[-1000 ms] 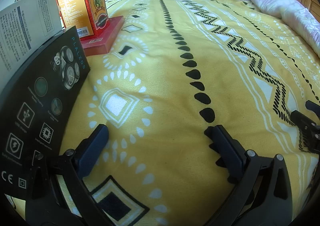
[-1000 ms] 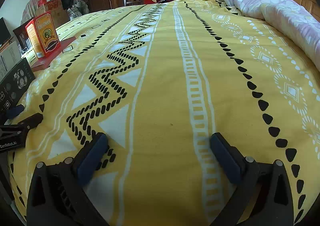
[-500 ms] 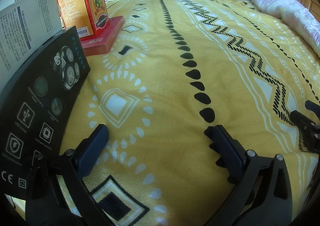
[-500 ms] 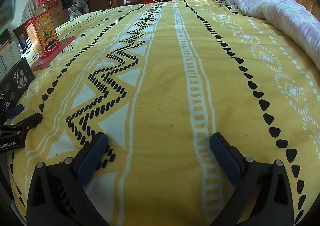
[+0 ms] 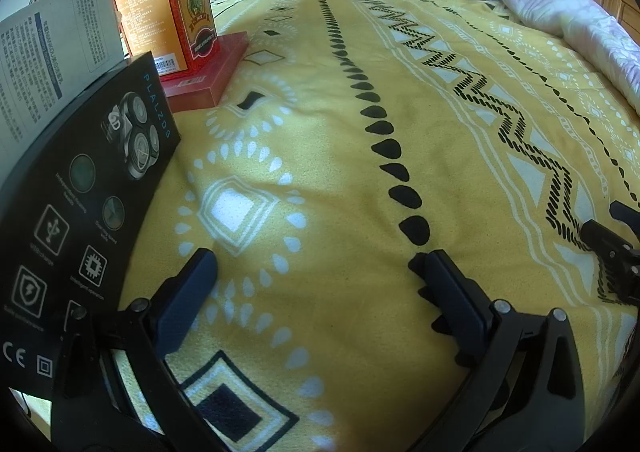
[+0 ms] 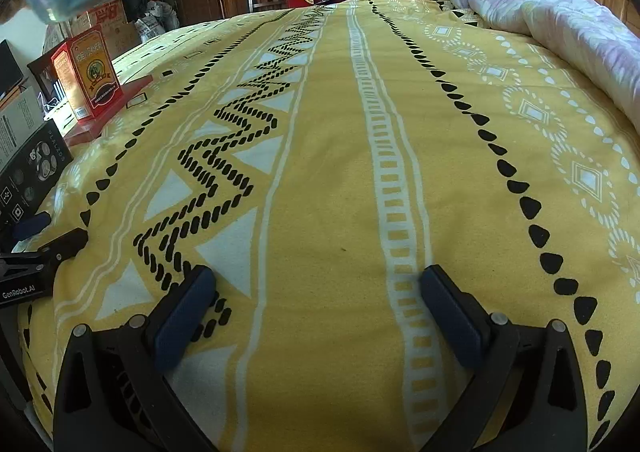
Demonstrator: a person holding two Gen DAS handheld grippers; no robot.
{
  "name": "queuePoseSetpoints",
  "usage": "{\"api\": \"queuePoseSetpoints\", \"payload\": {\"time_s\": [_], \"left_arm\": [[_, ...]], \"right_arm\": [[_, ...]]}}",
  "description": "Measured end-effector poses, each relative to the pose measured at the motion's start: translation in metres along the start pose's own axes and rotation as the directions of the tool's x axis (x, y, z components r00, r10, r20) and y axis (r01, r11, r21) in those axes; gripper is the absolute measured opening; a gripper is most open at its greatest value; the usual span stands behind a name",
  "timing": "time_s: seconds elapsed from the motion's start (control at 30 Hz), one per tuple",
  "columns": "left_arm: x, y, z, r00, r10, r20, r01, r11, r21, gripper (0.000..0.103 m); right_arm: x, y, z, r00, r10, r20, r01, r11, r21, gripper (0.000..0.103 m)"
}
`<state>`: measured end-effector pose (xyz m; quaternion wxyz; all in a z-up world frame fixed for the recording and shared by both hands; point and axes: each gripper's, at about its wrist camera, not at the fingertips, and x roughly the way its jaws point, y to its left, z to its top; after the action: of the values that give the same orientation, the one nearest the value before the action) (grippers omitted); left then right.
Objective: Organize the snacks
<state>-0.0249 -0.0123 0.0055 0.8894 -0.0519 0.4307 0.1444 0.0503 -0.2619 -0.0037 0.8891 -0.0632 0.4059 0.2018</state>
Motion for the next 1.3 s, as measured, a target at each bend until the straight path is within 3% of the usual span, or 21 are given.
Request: {"api": "queuePoseSetpoints", "payload": {"time_s": [1.3], "left_arm": [[-0.0006,0.0006,-0.0003,1.000,0.001,0.000,-0.001,1.000,0.000,0.103]], "right_arm": [[0.0050,0.0017,-0.0001,1.000,-0.018,-0.009,0.017,1.000,-0.015,0.103]]}}
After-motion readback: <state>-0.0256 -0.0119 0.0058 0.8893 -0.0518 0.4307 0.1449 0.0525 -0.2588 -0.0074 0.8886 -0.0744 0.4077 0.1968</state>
